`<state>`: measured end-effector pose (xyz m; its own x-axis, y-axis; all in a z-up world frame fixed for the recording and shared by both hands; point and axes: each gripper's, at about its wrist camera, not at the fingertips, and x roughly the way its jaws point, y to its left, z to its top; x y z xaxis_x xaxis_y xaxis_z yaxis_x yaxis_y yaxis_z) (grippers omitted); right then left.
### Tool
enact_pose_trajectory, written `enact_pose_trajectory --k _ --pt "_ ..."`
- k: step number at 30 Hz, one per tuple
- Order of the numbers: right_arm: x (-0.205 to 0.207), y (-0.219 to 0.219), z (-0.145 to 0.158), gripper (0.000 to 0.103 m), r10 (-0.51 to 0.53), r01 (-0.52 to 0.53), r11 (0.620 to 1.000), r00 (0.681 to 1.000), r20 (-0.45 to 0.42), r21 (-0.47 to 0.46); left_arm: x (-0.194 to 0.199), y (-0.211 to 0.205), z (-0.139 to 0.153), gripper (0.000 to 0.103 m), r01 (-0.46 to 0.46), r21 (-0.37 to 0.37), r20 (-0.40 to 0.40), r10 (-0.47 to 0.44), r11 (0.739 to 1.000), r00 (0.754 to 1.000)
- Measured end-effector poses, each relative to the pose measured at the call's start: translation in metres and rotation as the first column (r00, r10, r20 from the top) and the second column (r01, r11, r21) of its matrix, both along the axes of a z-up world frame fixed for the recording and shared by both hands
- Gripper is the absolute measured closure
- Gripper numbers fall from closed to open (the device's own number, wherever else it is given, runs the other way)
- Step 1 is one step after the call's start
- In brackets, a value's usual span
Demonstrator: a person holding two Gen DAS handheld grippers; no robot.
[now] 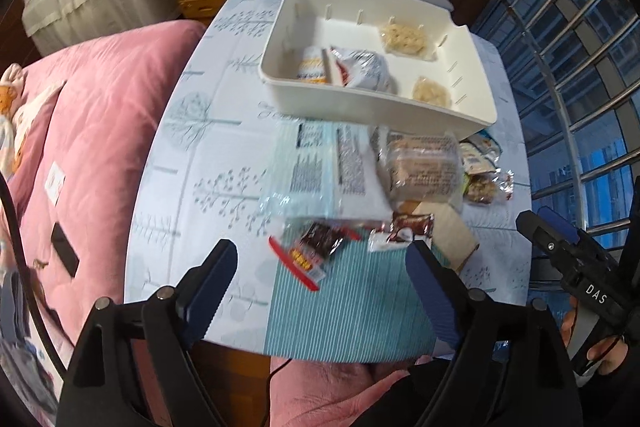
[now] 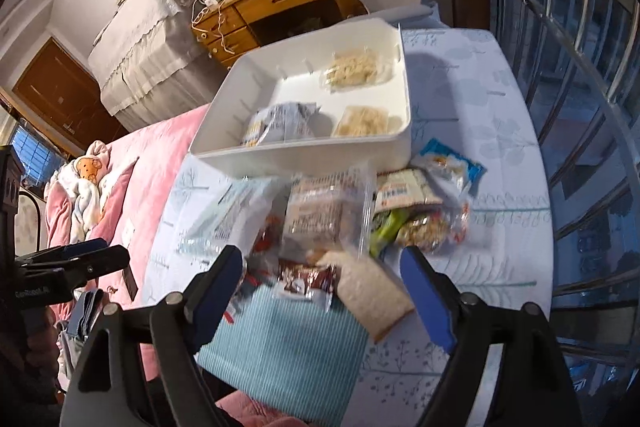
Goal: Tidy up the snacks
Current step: 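Withdraw both tools and reach toward the light-blue packet and brown wrapper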
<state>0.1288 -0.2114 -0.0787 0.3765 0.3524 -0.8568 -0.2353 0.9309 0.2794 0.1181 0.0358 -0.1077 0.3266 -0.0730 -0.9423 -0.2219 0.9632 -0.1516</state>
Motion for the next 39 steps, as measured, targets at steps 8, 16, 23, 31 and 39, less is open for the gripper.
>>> enact_pose_trajectory --k 8,16,23,31,39 --pt "-0.016 0.010 -0.016 0.018 0.057 -0.058 0.997 0.998 -0.014 -0.046 -0.008 0.002 -0.011 0.012 -0.019 -0.017 -0.042 0.019 1.000 0.999" --pt "-0.028 0.023 -0.032 0.018 0.075 -0.079 0.992 0.996 -0.047 -0.098 0.002 0.011 -0.024 0.011 -0.008 -0.032 -0.071 0.006 0.999 0.997" --pt "-0.037 0.046 -0.036 0.018 0.059 -0.064 0.982 0.998 -0.030 -0.178 0.025 0.019 -0.032 0.011 0.064 -0.099 -0.059 -0.070 0.993 0.996" --pt "-0.048 0.084 -0.044 0.018 -0.003 0.007 0.969 1.000 0.016 -0.248 0.056 0.035 -0.043 0.007 0.222 -0.170 -0.060 -0.235 0.960 0.970" --pt "-0.066 0.114 -0.056 0.018 -0.151 0.167 0.947 0.985 0.081 -0.275 0.083 0.056 -0.061 0.006 0.312 -0.232 -0.061 -0.334 0.921 0.941"
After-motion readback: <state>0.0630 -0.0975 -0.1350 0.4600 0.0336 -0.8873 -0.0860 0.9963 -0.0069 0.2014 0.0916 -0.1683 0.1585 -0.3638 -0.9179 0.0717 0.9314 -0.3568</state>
